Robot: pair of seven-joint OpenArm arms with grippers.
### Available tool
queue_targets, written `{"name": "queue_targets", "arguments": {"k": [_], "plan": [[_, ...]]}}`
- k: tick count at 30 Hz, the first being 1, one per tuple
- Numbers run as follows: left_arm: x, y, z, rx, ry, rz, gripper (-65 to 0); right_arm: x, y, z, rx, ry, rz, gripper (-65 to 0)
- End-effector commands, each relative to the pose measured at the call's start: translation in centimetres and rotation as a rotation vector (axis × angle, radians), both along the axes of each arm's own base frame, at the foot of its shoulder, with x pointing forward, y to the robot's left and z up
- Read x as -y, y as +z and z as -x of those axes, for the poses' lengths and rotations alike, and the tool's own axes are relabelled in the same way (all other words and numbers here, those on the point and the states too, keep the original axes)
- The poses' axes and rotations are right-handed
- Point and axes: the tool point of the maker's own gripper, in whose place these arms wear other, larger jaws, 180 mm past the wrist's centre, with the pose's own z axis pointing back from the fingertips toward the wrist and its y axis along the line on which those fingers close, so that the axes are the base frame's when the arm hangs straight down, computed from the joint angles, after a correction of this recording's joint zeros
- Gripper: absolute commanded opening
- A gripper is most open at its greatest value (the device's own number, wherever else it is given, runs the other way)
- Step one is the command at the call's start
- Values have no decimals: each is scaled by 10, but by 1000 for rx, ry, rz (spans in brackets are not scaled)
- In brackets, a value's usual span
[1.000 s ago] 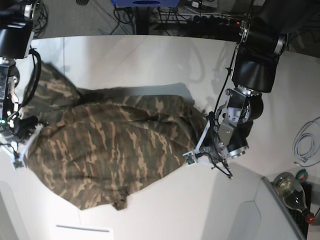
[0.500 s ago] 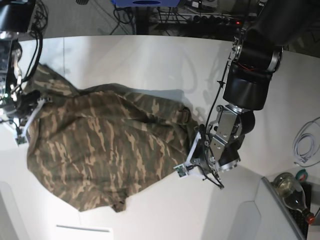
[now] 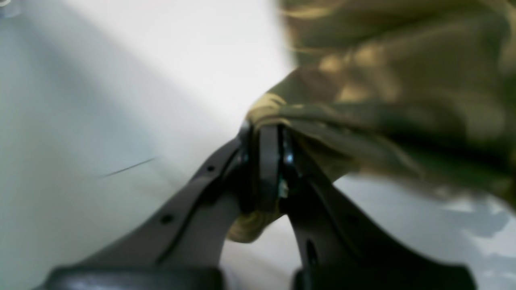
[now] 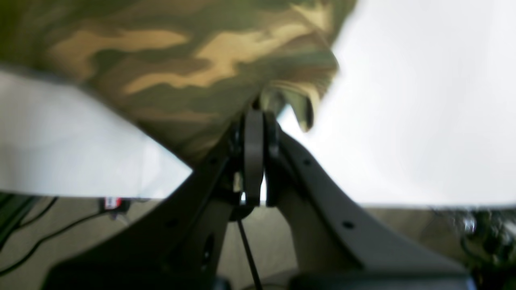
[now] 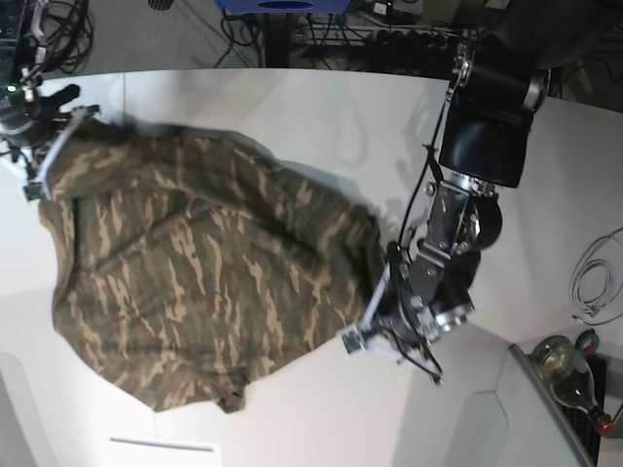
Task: Layout the t-shirt on the table in an organized manner, then fold the t-shirt properly
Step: 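Grasp the shirt edges with both grippers and pull them apart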
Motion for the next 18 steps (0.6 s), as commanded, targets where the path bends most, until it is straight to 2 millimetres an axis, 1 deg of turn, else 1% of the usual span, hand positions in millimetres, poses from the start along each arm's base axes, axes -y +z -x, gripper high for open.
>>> {"name": "queue_targets", "arguments": {"k": [1, 3, 5, 6, 7, 9, 11, 13, 16, 18], "plan": [[-1, 31, -18, 88, 13, -1, -650, 7, 11, -7, 34, 3, 27, -650], [1, 49, -28, 127, 10, -11, -650, 14, 14, -9, 45, -11, 36, -650], [3, 53, -35, 127, 15, -5, -650, 16, 22, -23, 79, -12, 42, -650], [9, 50, -38, 113, 12, 6, -650, 16, 26, -31, 100, -10, 44, -650], [15, 42, -40, 86, 12, 16, -650, 17, 30, -40, 119, -13, 43, -650], [20, 18, -39, 10, 23, 18, -650, 16, 25, -47, 111, -18, 30, -650], [31, -7, -37, -59, 6, 61, -650, 12, 13, -48, 86, -13, 13, -650], [39, -29, -33, -94, 5, 106, -650, 9, 2, -44, 56, -12, -3, -650], [33, -47, -34, -83, 46, 137, -650, 5, -7, -37, 29, -12, -15, -650], [33, -54, -32, -80, 54, 153, -650, 4, -9, -33, 21, -12, -19, -650]]}}
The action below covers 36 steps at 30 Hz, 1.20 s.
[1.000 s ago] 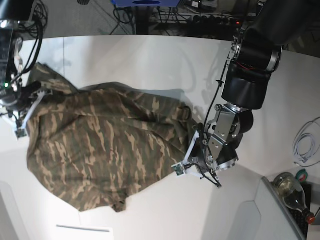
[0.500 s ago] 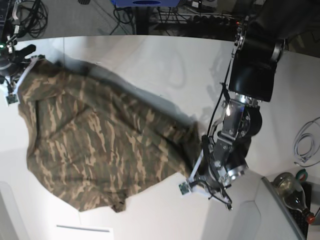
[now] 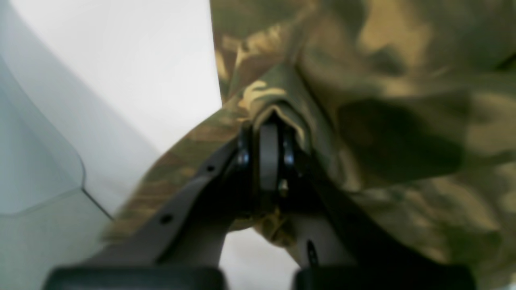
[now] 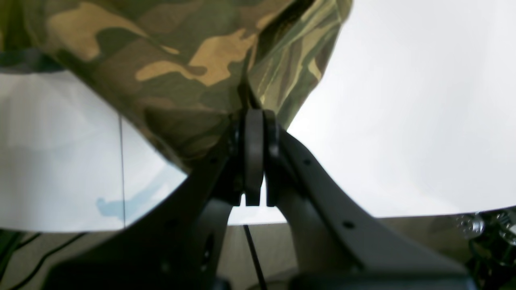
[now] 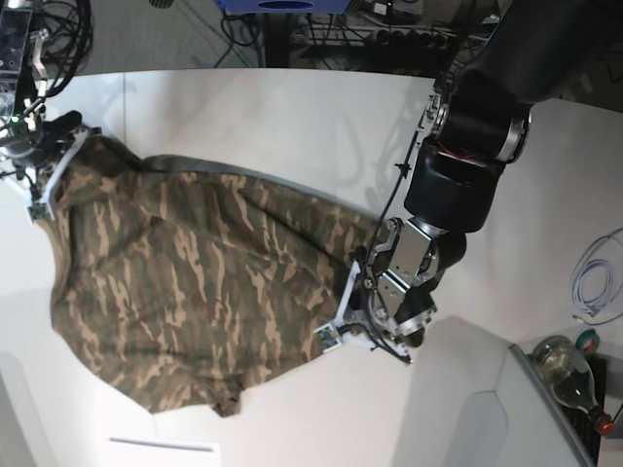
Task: Layout the t-shirt on the table in an organized manner, then fold the t-shirt properly
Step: 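Grasp the shirt edges with both grippers and pull them apart, then open the left gripper and move it to a new spot on the shirt edge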
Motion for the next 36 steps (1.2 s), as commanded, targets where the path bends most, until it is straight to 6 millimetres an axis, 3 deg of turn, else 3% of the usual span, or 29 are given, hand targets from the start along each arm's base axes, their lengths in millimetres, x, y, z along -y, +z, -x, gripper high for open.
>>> {"name": "queue_targets", "arguments": {"k": [1, 8, 12, 14, 16, 19, 23, 29, 32, 36], "plan": [[8, 26, -24, 77, -6, 29, -650, 5, 9, -7, 34, 9, 17, -650], [5, 24, -22, 74, -2, 29, -643, 1, 7, -6, 41, 5, 5, -650], [7, 33, -23, 109, -3, 43, -313, -2, 4, -1, 28, 8, 1, -650], [-3, 44, -27, 144, 42, 77, -189, -2, 3, 1, 24, 8, 0, -650], [-16, 58, -33, 189, 110, 124, -142, -3, 1, 3, 18, 7, -3, -650], [-41, 80, -31, 238, 196, 205, -140, -3, 0, 5, 14, 7, -5, -650], [-59, 93, 7, 253, 284, 408, -142, -3, 0, 5, 16, 8, -5, -650], [-112, 73, 95, 219, 536, 726, -142, -10, -2, 5, 18, 2, -22, -650], [-128, 63, 127, 191, 621, 909, -142, -10, -2, 5, 19, 1, -24, -650], [-146, 55, 147, 207, 688, 1067, -142, -10, -1, 4, 20, 1, -24, -650]]}}
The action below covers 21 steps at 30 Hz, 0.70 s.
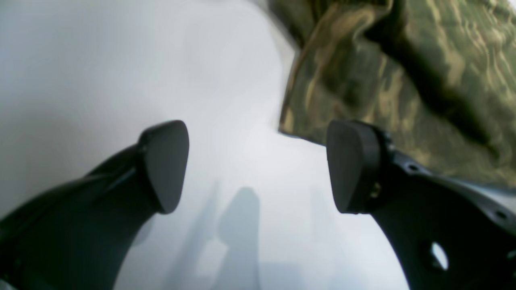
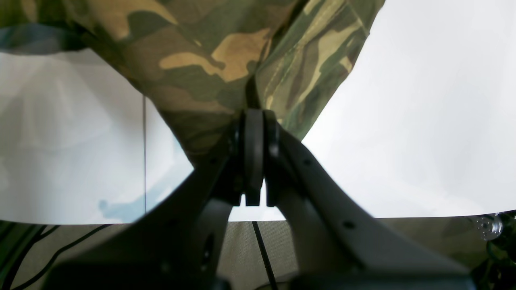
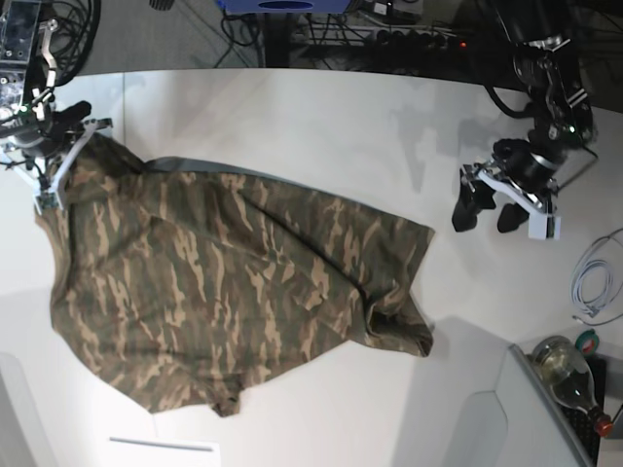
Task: Layout the t-shirt on the table in an organized manner, then fold the t-shirt properly
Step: 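Open the left gripper and move it to a new spot on the shirt edge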
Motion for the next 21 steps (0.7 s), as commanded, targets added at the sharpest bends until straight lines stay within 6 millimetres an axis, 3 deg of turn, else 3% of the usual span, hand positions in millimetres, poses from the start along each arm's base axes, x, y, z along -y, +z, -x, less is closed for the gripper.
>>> {"name": "queue_targets", "arguments": {"k": [1, 3, 8, 21], "plan": [[-2, 12, -10, 62, 5, 20, -142, 4, 9, -9, 38, 6, 14, -650], [-4, 3, -7, 55, 26, 42, -142, 4, 9, -9, 38, 6, 14, -650], [19, -17, -3, 1, -28, 74, -142, 4, 10, -9, 40, 6, 14, -650], [33, -46, -36, -64, 17, 200, -142, 4, 9, -8, 37, 6, 14, -650]]}}
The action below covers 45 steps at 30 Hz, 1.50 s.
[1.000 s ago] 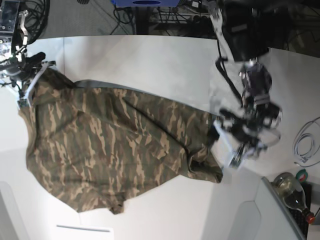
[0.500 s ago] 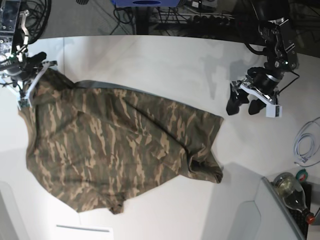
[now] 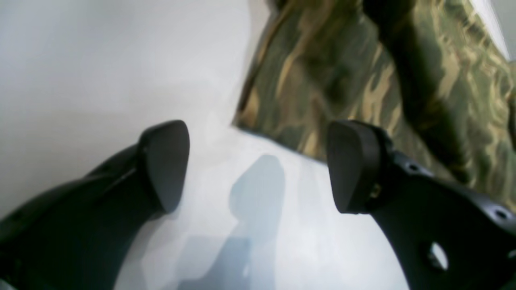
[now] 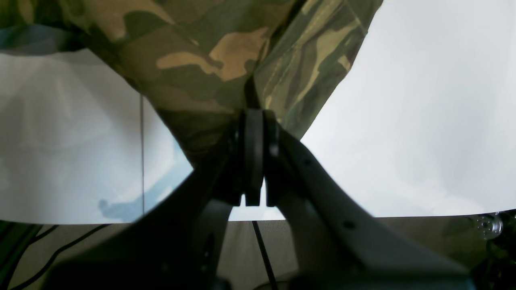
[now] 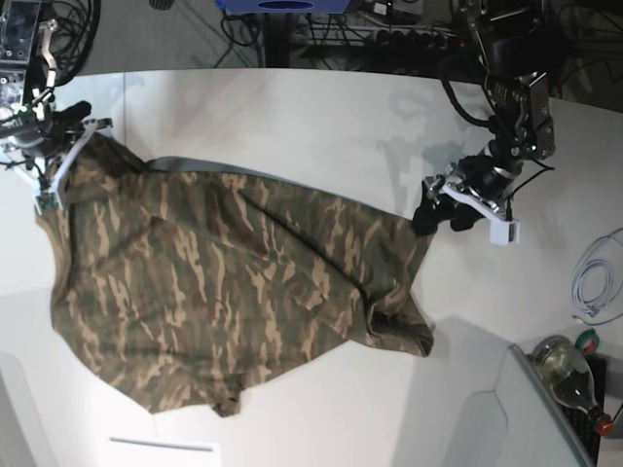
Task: Layout the t-shirt on the table in an organized manner, then fold the t-shirt properly
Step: 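Open the left gripper and move it to a new spot on the shirt edge, then lift the shirt with both grippers and fling it out across the table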
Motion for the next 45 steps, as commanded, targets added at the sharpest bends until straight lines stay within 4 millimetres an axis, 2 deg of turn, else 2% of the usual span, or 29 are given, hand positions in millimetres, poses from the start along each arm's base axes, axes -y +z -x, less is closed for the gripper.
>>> {"name": "queue_targets", "arguments": {"k": [1, 7, 9, 12, 15, 22, 27, 32, 34, 37, 38, 39, 43, 45], "plan": [[-3, 9, -12, 29, 0, 4, -142, 4, 9, -8, 36, 6, 13, -650], [-6, -1, -25, -15, 55, 25, -142, 4, 9, -8, 36, 6, 13, -650], [7, -5, -24, -27, 17, 25, -150, 4, 9, -8, 36, 6, 13, -650], [34, -12, -20, -49, -69, 21, -245, 4, 9, -8, 36, 6, 13, -650], [41, -12, -20, -48, -65, 40, -337, 4, 9, -8, 36, 6, 13, -650], [20, -9, -22, -37, 25, 63, -459, 4, 9, -8, 36, 6, 13, -650], [18, -8, -23, -33, 29, 62, -647, 4, 9, -8, 38, 6, 13, -650], [18, -4, -24, -22, 21, 52, -650, 3, 10, -8, 39, 8, 12, -650], [17, 0, -21, -24, 2, 31, -650, 3, 8, -1, 26, 9, 12, -650], [15, 5, -1, -52, -57, -36, -650, 2, 8, 8, 14, 15, 17, -650], [10, 11, 1, -50, -73, -70, -650, 2, 5, 15, 0, 16, 17, -650], [4, 11, 11, -74, -81, -103, -650, 2, 3, 21, -13, 16, 18, -650], [-6, 35, 30, -62, -94, -213, -650, -3, -5, 45, -53, 4, 1, -650], [-10, 44, 39, -54, -115, -256, -650, -11, -8, 48, -41, -1, -21, -650]]}}
